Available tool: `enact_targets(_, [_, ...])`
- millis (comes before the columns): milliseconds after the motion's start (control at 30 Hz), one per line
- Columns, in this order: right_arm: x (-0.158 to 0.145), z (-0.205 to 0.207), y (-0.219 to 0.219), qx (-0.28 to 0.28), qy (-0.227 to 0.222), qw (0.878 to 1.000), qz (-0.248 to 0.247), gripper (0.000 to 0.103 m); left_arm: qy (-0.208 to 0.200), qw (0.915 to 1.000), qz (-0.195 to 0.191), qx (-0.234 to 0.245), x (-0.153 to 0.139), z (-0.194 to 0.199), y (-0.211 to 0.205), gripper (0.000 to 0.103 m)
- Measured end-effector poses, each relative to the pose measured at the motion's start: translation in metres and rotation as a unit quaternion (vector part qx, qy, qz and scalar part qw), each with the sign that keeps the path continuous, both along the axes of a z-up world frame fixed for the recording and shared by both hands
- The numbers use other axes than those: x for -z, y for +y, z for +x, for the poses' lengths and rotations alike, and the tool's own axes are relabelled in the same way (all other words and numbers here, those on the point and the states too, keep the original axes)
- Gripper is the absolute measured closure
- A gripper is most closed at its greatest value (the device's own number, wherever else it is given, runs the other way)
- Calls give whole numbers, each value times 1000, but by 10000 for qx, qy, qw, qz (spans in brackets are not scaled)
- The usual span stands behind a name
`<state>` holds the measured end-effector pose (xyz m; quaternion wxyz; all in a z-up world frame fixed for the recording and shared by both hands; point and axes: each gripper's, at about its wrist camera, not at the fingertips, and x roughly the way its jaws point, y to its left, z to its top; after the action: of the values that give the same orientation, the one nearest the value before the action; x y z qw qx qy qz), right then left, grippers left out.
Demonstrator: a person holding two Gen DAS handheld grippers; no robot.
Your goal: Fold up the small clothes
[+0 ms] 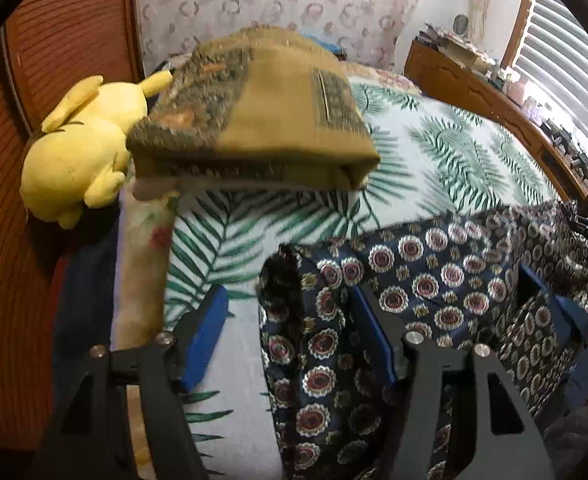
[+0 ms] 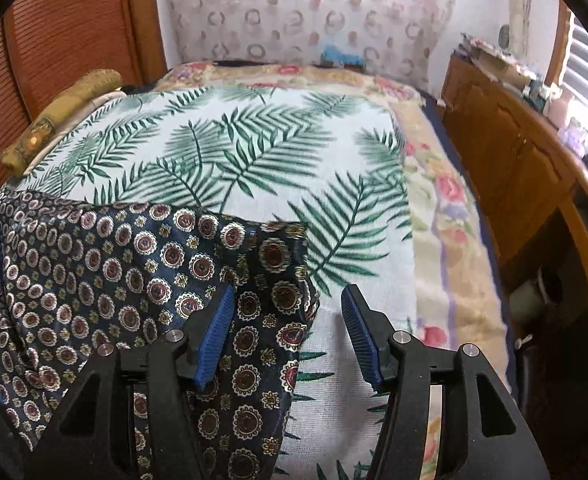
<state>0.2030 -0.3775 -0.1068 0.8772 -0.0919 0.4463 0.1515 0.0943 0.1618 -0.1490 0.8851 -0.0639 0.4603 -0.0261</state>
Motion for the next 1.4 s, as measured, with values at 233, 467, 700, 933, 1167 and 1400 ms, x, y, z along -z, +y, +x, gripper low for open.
enact_targets(233, [3, 1, -3, -26, 176, 9997, 180, 46, 43, 9998, 29, 186, 2, 4, -4, 42])
enact_targets(467, [4, -5, 14, -408, 196, 9990, 25, 49, 20, 9991, 54, 431, -1, 7, -11, 73])
enact_targets(700, [4, -27, 24, -961, 94, 9950, 256, 96, -316, 9980, 70, 545, -9, -11, -23, 102])
enact_targets(933, [-38, -63, 12, -811, -674, 9914, 773, 99, -1416, 9884, -226, 504, -77, -57, -32, 103])
enact_targets(1167, [-122, -101, 6, -616, -1864, 9762, 920, 100, -2500, 9661, -281, 576, -163, -82, -38, 103])
enact_targets(1400, [-220, -128, 9, -799, -2871, 9499, 945, 100, -3311, 9415, -216, 587, -246, -88, -32, 103])
